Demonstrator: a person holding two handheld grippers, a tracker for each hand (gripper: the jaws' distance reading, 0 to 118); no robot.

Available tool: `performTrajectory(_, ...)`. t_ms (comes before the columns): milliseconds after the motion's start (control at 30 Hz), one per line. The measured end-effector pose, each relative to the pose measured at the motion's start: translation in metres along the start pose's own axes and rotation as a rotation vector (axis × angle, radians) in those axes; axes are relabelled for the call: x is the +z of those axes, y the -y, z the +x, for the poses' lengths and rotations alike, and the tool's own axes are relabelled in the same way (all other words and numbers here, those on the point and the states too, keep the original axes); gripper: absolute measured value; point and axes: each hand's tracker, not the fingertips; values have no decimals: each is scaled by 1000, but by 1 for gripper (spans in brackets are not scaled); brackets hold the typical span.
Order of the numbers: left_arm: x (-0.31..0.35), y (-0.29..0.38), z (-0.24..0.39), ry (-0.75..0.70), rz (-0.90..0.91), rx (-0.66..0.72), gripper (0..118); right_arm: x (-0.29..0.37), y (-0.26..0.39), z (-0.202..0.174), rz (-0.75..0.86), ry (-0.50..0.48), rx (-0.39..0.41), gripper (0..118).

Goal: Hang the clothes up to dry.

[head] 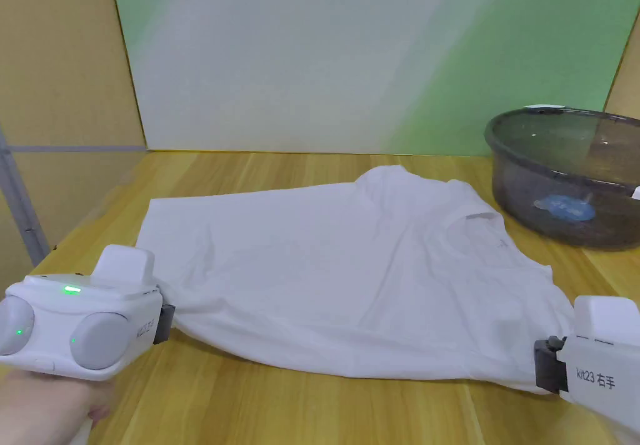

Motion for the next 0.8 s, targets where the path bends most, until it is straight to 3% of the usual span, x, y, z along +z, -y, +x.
performTrajectory(433, -6, 23, 0, 15, -46, 4, 7, 6, 10, 1, 11, 33, -21, 5)
performTrajectory(533, 10, 13, -2, 20, -21, 54, 49, 18, -4, -3, 34, 66, -31, 54)
performTrajectory(567, 16, 8, -3, 35, 7, 60, 68, 23, -12, -4, 51, 66, -24, 63)
performTrajectory(633, 24, -3, 0, 26, 32, 42, 78, 30, -30, -7, 84, 80, -12, 63)
performTrajectory(800, 24, -54, 17, 45, 90, 49, 78, 18, -78, -22, 147, 83, 25, 63)
